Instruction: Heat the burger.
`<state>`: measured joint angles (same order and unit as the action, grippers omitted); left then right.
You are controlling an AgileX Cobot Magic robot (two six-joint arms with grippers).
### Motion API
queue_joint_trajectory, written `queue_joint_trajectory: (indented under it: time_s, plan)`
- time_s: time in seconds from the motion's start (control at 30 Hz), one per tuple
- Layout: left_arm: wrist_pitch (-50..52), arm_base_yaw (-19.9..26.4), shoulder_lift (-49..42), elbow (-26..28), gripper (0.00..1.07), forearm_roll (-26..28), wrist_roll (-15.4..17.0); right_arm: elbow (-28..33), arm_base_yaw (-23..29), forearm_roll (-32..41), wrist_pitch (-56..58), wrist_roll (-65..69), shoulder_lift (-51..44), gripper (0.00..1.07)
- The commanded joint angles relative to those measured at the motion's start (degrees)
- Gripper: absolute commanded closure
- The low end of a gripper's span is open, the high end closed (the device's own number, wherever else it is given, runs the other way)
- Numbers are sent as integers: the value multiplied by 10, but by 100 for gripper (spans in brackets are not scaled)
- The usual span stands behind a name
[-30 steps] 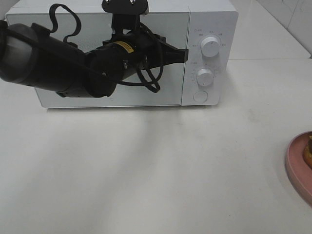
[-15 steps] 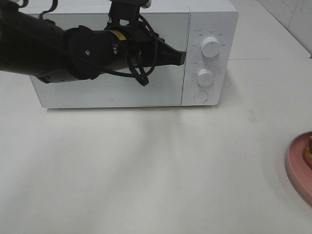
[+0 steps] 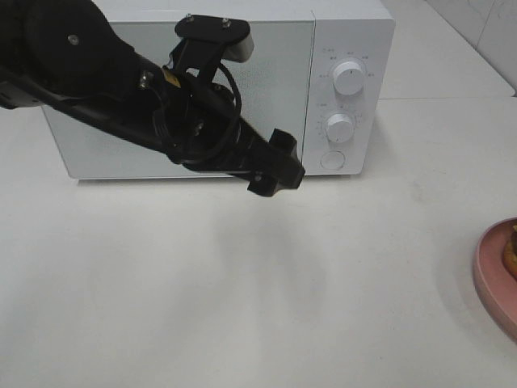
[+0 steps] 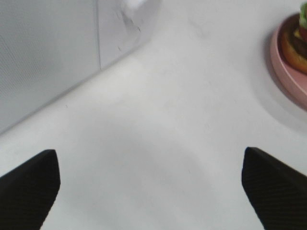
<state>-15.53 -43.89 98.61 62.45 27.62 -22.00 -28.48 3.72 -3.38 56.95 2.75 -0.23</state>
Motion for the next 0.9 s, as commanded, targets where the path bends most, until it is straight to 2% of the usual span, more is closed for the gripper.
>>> queue_joint_trajectory:
  time_s: [0.03, 0.07, 0.13, 0.2, 0.23, 0.3, 0.33, 0.37, 0.4, 0.53, 0.57, 0.63, 0.7, 0.73, 0.8, 0.83, 0.9]
  plan:
    - [-70, 0, -15, -2, 7, -4, -2, 0, -1, -2, 1, -5, -15, 31]
    - [-116, 0, -23, -2, 7, -14, -2, 0, -1, -2, 1, -5, -15, 31]
    - [-134, 0, -28, -2, 7, -23, -2, 0, -1, -2, 1, -5, -15, 31]
    - [-198, 0, -38, -2, 7, -65, -2, 0, -1, -2, 1, -5, -15, 31]
    - [-198, 0, -38, -2, 7, -65, -2, 0, -1, -2, 1, -5, -15, 31]
    - [-269, 1, -48, -2, 7, -104, 29, 0, -1, -2, 1, -5, -15, 31]
    - [-269, 1, -48, -2, 7, -104, 29, 0, -1, -2, 1, -5, -15, 31]
    - [-310, 7, -53, -2, 7, -128, 68, 0, -1, -2, 1, -5, -15, 31]
    - [-331, 13, -56, -2, 7, -139, 86, 0, -1, -2, 1, -5, -15, 31]
    - [-371, 38, -68, -2, 7, -144, 99, 0, -1, -2, 1, -5, -15, 31]
    - [-394, 66, -77, -2, 7, -137, 99, 0, -1, -2, 1, -5, -15, 31]
    - [-405, 79, -81, -2, 7, -133, 99, 0, -1, -2, 1, -5, -15, 31]
    - [-439, 133, -97, -2, 8, -127, 99, 0, -1, -2, 1, -5, -15, 31]
    - [-439, 133, -97, -2, 8, -127, 99, 0, -1, -2, 1, -5, -15, 31]
    - [-470, 189, -120, -2, 8, -127, 99, 0, -1, -2, 1, -5, -15, 31]
    - [-470, 189, -120, -2, 8, -127, 99, 0, -1, -2, 1, -5, -15, 31]
    - [-500, 267, -160, -4, 8, -129, 93, 0, -1, -2, 1, -5, -15, 31]
